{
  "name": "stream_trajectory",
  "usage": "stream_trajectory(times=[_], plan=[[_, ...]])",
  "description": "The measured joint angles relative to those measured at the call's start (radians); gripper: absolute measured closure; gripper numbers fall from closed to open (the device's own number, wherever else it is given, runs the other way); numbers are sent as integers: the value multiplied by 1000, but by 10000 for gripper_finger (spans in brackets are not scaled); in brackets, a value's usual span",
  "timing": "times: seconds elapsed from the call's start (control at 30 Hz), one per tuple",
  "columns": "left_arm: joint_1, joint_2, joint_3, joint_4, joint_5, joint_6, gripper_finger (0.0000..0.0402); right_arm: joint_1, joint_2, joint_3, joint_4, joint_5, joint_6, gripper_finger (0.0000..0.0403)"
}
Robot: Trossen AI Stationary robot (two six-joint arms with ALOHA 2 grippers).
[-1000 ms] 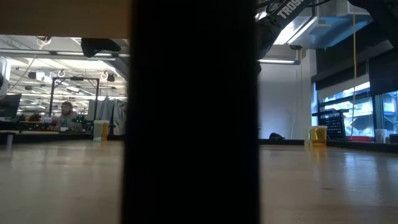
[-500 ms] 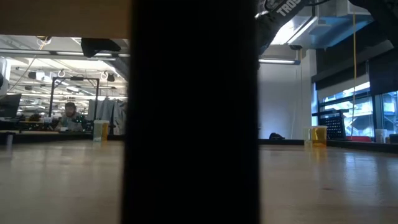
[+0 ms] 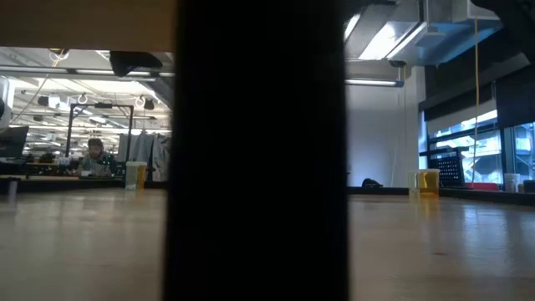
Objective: Pick and place medicine bottles onto shelf by color
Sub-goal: Put the bottom middle pink pill bottle on the shelf aligned them with the other pink pill bottle
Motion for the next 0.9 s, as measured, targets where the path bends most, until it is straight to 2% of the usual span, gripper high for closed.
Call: stream_trajectory(times=[0.2, 0.33, 0.57, 0.7, 0.83, 0.9], plan=[[0, 0, 0, 0, 106, 97, 129, 23, 0, 156, -137, 17, 37, 272], [0, 0, 0, 0, 110, 167, 129, 48, 0, 258, -257, 86, 81, 272], [0, 0, 0, 0, 143, 225, 129, 119, 0, 417, -296, 98, 152, 272], [-10, 0, 0, -1, 178, 241, 129, 166, 0, 482, -364, 177, 152, 272], [-55, 0, 51, -42, 165, 321, 129, 203, 0, 518, -423, 198, 147, 272], [-79, 3, 85, -63, 123, 331, 129, 215, 0, 529, -436, 198, 129, 272]])
